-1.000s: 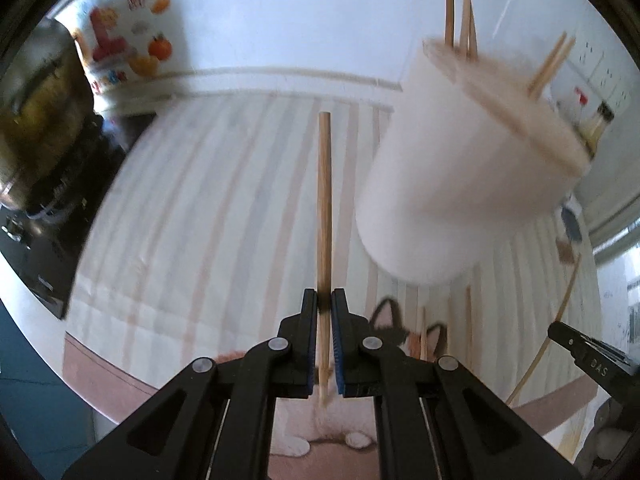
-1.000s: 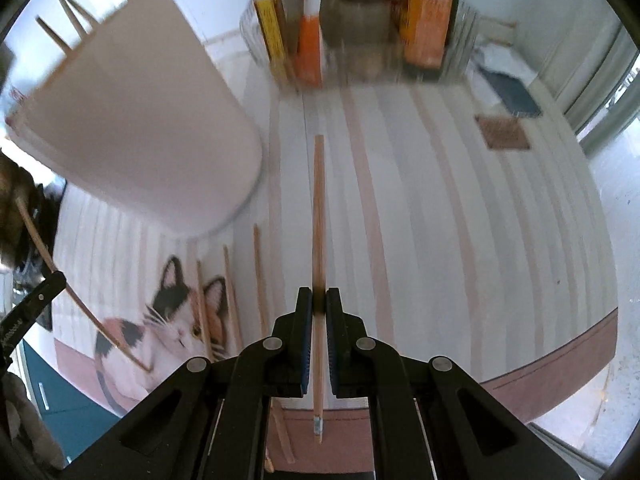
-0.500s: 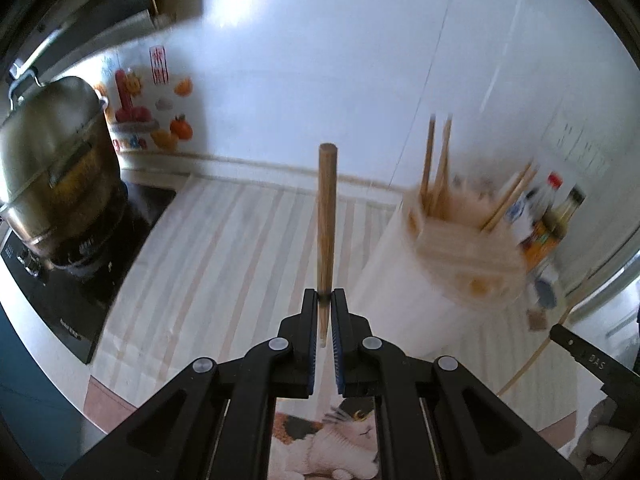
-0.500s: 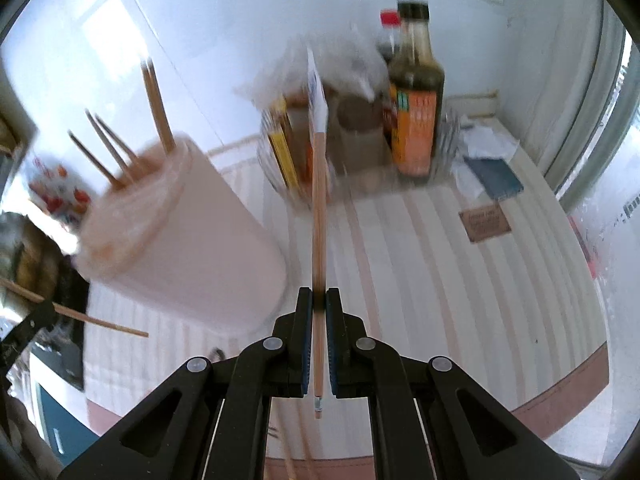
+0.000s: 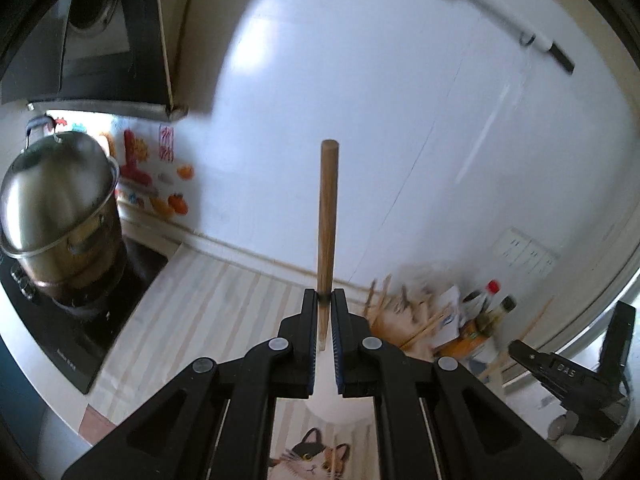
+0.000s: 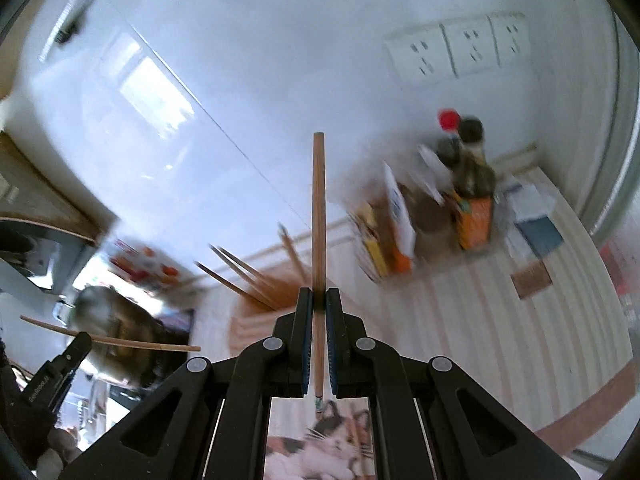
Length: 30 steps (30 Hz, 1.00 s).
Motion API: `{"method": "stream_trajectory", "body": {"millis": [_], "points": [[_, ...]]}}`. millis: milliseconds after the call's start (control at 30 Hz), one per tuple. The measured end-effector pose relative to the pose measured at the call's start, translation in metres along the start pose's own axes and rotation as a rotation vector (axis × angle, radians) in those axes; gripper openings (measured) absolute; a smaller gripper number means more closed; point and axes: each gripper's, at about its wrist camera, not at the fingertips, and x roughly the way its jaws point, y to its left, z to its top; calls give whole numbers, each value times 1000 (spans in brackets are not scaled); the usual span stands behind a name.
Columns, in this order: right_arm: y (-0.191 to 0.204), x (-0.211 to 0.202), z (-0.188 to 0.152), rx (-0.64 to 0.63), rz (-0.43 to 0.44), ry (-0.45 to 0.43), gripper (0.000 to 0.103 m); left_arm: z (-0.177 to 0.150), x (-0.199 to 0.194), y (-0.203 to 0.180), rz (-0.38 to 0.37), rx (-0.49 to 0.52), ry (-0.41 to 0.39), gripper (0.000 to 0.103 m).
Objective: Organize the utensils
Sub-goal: 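Lower the chopsticks into the holder and open both tools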
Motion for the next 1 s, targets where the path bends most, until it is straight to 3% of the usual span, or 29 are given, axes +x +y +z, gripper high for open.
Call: {"method": "stream_trajectory", "body": {"millis": [233, 500, 700, 933, 1000], "points": [[28, -13, 38, -22, 33, -97, 7, 24, -10, -28, -83, 27, -19, 4], [32, 24, 68, 1, -13, -174, 7, 23, 52, -52, -112, 42, 98, 4], [28, 60, 70, 8, -42, -150, 7, 14, 96, -51, -95, 37, 193, 4], [29, 84, 63, -8, -44, -117, 7, 9, 124, -51, -54, 64, 231, 4], [29, 90, 60, -13, -41, -99, 7, 5, 135, -52, -44, 82, 273, 4]]}}
